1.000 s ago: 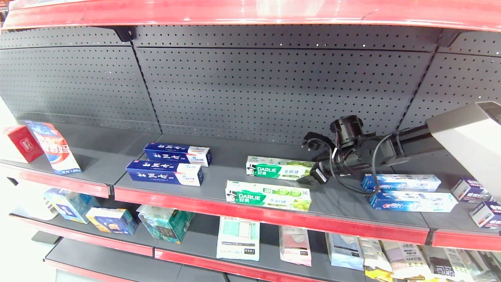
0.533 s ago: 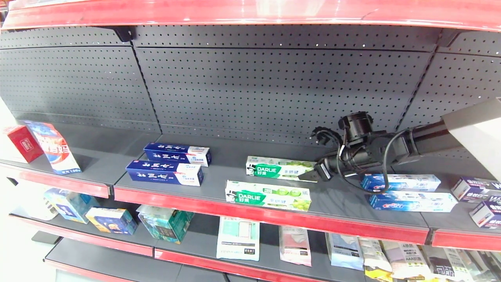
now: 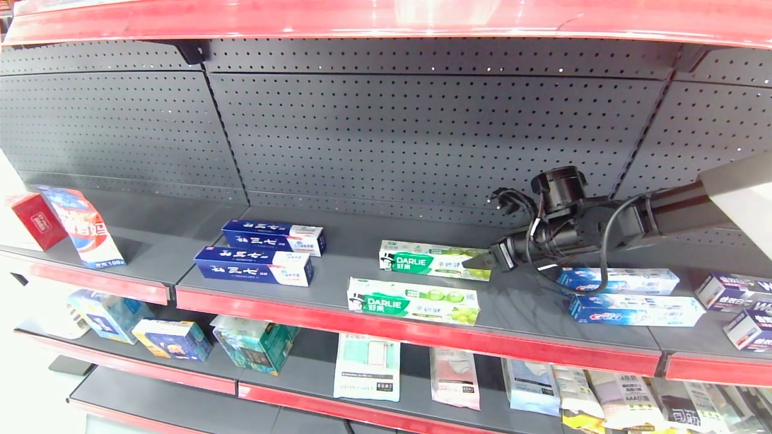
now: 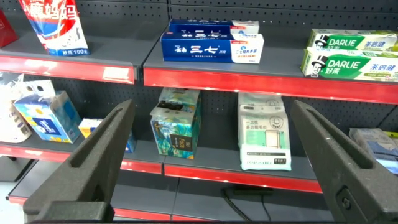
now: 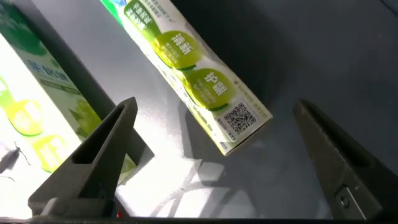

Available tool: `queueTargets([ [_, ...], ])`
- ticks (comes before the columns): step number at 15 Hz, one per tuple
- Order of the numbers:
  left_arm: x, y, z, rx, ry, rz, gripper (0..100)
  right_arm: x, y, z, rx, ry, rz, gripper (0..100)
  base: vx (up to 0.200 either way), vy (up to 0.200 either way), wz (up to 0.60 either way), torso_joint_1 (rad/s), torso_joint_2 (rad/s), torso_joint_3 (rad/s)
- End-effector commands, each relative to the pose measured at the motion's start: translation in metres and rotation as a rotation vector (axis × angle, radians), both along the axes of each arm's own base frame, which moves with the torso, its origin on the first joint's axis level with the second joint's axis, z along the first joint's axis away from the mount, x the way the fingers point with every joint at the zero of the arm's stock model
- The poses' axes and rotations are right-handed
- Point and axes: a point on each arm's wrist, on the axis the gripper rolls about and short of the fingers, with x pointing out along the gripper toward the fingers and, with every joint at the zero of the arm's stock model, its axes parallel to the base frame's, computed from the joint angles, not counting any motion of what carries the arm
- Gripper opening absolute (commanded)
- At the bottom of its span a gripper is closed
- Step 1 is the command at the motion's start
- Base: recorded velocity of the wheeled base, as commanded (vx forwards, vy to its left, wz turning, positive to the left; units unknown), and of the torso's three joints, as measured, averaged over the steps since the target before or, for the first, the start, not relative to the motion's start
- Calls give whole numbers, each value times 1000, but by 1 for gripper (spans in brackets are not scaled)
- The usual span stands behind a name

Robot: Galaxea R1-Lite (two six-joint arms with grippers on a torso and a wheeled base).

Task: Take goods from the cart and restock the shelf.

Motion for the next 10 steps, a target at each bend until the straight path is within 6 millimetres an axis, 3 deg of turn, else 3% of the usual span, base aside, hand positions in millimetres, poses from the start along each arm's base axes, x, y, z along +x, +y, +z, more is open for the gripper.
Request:
queueTargets([
  [1,0,0,0,0,1,0,100,1,-2,1,13,4,-20,100,0,0,0,0,0,0],
  [10,0,0,0,0,1,0,100,15,-7,18,242,113,-376,100,0,0,0,0,0,0],
])
